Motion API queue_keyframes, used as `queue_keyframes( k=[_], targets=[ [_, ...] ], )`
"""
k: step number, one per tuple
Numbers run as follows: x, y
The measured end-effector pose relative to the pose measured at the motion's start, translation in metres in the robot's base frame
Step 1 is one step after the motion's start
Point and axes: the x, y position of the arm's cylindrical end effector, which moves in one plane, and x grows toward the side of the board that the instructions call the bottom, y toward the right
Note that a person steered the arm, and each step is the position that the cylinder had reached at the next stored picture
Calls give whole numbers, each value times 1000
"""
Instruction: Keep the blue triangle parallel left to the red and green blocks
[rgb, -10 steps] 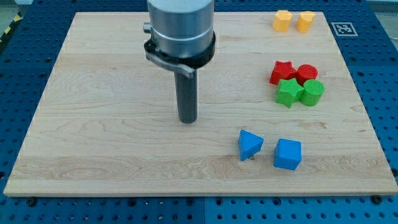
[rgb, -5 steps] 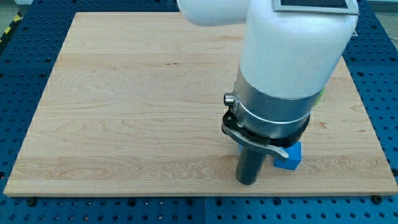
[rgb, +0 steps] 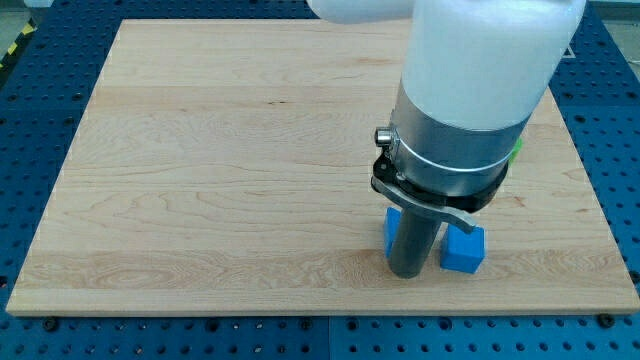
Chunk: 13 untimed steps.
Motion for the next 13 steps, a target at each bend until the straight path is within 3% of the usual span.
queue_keyframes(
  k=[4,5,6,9,10,12,13],
  targets=[
    [-8,-24],
    [-14,-56],
    [-27,-33],
    [17,6],
    [-6,19],
    [-59,-35],
    [-61,-32]
  ],
)
